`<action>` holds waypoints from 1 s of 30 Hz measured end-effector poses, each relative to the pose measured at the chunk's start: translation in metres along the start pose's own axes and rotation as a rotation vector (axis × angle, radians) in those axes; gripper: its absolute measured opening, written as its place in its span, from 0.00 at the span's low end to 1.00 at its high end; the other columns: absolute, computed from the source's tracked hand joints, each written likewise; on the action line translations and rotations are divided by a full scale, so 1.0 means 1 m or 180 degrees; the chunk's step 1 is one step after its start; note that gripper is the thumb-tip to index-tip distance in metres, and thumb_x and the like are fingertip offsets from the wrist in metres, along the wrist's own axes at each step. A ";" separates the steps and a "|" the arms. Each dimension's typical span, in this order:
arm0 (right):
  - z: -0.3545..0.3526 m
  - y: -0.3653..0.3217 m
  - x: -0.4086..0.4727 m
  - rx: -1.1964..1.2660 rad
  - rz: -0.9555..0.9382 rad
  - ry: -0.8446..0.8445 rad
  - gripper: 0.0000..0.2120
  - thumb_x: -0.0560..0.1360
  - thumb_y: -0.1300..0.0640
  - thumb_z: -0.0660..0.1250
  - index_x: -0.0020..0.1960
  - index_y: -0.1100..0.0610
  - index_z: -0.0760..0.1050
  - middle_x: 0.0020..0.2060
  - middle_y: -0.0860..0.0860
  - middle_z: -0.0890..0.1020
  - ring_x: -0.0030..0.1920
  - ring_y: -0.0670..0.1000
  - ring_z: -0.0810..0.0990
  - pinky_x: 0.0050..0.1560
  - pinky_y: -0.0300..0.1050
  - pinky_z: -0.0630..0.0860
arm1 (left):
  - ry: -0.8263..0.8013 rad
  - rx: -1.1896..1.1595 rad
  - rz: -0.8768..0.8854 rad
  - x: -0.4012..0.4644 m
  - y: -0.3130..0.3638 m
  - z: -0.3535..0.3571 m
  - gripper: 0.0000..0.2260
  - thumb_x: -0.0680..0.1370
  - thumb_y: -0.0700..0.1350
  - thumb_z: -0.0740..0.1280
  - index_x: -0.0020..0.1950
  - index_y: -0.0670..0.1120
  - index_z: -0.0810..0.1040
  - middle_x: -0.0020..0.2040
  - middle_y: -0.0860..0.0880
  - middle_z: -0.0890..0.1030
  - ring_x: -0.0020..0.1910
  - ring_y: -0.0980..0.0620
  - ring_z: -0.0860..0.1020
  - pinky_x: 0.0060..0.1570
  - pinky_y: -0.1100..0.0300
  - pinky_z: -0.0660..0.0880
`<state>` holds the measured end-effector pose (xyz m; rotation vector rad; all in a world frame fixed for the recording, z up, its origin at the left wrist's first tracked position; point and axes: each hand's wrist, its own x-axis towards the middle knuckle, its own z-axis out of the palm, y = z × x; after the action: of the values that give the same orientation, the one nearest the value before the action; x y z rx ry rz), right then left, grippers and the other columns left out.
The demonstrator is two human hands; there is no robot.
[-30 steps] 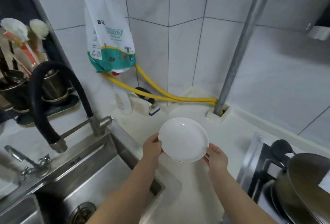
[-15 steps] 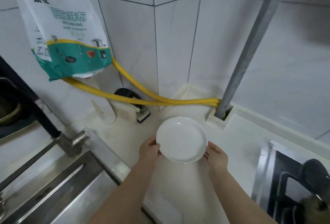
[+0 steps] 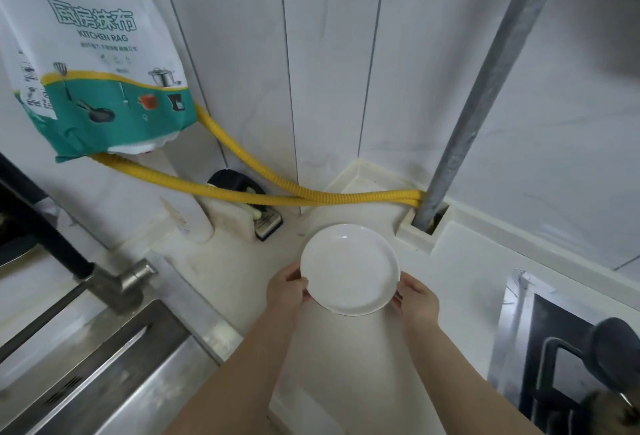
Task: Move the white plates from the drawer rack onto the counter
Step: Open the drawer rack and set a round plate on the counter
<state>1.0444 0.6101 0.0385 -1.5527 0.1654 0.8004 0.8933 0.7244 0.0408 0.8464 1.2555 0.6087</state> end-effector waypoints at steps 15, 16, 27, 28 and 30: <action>0.002 -0.004 -0.005 -0.1065 -0.0153 -0.0172 0.15 0.71 0.67 0.58 0.33 0.53 0.76 0.33 0.51 0.79 0.40 0.56 0.76 0.52 0.55 0.77 | 0.0095 0.0347 -0.0075 0.003 0.001 0.002 0.19 0.77 0.32 0.60 0.68 0.40 0.72 0.55 0.44 0.77 0.51 0.44 0.77 0.40 0.59 0.75; 0.004 -0.005 -0.005 -0.1278 -0.0228 -0.0191 0.15 0.70 0.67 0.58 0.29 0.53 0.73 0.30 0.52 0.76 0.38 0.57 0.74 0.48 0.55 0.76 | 0.0151 0.0485 -0.0122 0.006 0.001 0.001 0.20 0.77 0.34 0.62 0.70 0.41 0.70 0.58 0.42 0.77 0.49 0.44 0.76 0.38 0.59 0.75; -0.008 -0.006 -0.072 -0.2885 -0.0716 -0.0635 0.21 0.79 0.58 0.58 0.71 0.59 0.64 0.62 0.57 0.76 0.64 0.57 0.74 0.63 0.48 0.69 | -0.0294 0.2734 0.0308 -0.057 -0.001 -0.032 0.25 0.79 0.44 0.61 0.75 0.43 0.62 0.71 0.44 0.70 0.67 0.46 0.72 0.64 0.59 0.68; -0.009 -0.004 -0.075 -0.3062 -0.0794 -0.0692 0.20 0.79 0.59 0.57 0.70 0.59 0.65 0.61 0.57 0.77 0.63 0.57 0.74 0.62 0.47 0.70 | -0.0370 0.2953 0.0369 -0.059 -0.003 -0.032 0.25 0.79 0.45 0.61 0.75 0.43 0.63 0.71 0.44 0.70 0.68 0.46 0.71 0.67 0.57 0.68; -0.014 -0.001 -0.103 -0.3456 -0.1010 -0.0846 0.18 0.79 0.60 0.56 0.68 0.60 0.67 0.62 0.56 0.77 0.63 0.56 0.74 0.61 0.44 0.69 | -0.0458 0.3380 0.0555 -0.080 -0.005 -0.043 0.23 0.79 0.46 0.59 0.75 0.44 0.64 0.72 0.46 0.70 0.70 0.47 0.70 0.69 0.55 0.68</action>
<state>0.9737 0.5611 0.0969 -2.3547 -0.8225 0.8727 0.8334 0.6671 0.0784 1.8489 1.3559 -0.0490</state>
